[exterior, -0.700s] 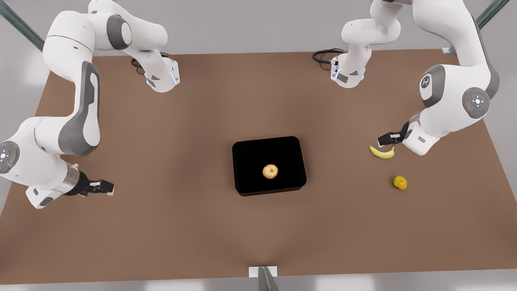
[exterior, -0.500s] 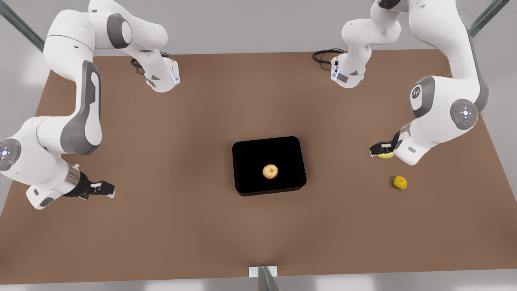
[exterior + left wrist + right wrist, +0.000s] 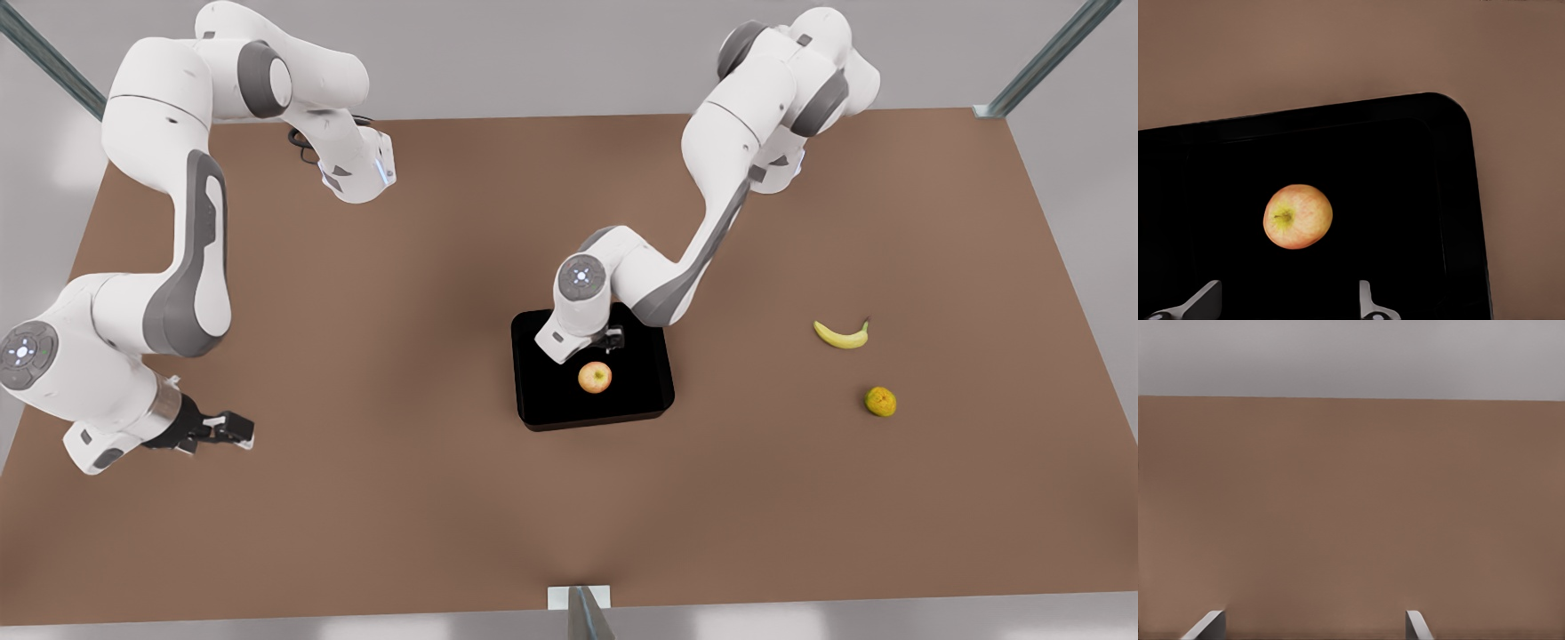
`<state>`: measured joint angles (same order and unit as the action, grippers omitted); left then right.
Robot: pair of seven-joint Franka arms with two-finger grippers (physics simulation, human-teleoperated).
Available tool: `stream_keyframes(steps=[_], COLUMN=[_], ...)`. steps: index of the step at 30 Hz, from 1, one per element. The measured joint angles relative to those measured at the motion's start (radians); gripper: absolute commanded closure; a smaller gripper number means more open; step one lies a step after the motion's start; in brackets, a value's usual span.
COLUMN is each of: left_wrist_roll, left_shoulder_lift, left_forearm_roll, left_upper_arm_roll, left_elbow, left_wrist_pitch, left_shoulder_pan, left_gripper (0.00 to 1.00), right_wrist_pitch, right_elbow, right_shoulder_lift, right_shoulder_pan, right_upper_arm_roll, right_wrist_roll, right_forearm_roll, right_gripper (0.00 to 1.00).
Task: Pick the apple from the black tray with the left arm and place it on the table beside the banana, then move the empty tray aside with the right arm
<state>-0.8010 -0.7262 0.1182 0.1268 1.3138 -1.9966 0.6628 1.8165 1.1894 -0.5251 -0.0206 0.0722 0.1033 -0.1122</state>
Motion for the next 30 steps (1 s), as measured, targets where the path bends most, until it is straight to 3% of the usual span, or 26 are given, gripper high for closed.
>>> stream_keyframes(steps=[12,30], left_wrist_roll=[-0.282,-0.409], left_shoulder_lift=[-0.103,-0.140], left_forearm_roll=[0.125,0.259], left_upper_arm_roll=[-0.001,-0.008], left_elbow=[0.046,0.149], left_wrist_pitch=[-0.164,-0.359], left_shoulder_pan=[0.005,-0.008], left_gripper=[0.00,0.00], right_wrist_pitch=[-0.029,-0.033], right_elbow=[0.000,0.000], right_shoulder_lift=[0.001,0.001], right_shoulder_pan=[-0.001,-0.001], right_upper_arm_roll=[-0.002,-0.002], right_wrist_roll=[0.006,0.010], right_forearm_roll=[0.000,0.001], right_gripper=[0.00,0.00])
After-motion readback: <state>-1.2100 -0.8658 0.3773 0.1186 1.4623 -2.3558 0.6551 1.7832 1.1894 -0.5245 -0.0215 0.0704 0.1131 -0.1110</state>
